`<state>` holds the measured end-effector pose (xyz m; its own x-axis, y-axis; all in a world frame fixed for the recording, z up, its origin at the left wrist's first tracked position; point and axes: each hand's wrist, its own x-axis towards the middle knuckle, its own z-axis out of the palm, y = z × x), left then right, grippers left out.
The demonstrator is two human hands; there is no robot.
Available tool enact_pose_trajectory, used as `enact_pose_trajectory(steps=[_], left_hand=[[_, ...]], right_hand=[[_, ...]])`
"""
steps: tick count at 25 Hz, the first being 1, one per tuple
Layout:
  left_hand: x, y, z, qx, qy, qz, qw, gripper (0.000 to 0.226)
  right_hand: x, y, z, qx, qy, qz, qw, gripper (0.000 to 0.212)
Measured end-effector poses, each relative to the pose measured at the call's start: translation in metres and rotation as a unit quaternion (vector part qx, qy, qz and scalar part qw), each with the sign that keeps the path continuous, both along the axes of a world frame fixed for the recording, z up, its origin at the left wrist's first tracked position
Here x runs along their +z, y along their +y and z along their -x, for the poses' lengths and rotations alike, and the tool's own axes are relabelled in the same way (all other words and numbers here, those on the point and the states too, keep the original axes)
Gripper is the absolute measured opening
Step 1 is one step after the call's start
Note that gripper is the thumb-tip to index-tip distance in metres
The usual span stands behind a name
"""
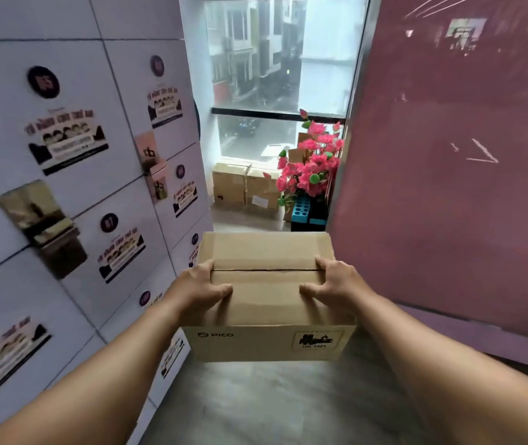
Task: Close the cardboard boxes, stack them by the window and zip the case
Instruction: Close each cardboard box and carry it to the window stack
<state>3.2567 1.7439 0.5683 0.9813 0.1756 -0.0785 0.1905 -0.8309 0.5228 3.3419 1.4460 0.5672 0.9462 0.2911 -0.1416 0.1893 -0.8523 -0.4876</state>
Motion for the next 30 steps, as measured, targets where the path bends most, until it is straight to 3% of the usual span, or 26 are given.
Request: enact_pose_trajectory(steps=[7, 19, 25, 30], left_hand=[[-0.014, 0.06, -0.213, 0.024, -0.009, -0.001, 1.0, 0.06], [-0.008, 0.139, -0.555, -0.005, 0.005, 0.011, 1.0, 0.067], [-0.015, 0.167, -0.722, 0.008, 0.016, 0.018, 1.0, 0.058], [-0.004, 0.195, -0.854, 0.047, 0.039, 0.026, 0.998, 0.069]], right_hand=[[-0.005, 0.059, -0.213, 0.016, -0.012, -0.01, 1.0, 0.077], [-0.001, 0.139, -0.529, -0.052, -0.005, -0.024, 0.998, 0.08], [-0.02, 0.176, -0.708, -0.038, -0.01, -0.054, 0.998, 0.081], [-0.017, 0.21, -0.855, -0.011, -0.002, -0.052, 0.999, 0.075]])
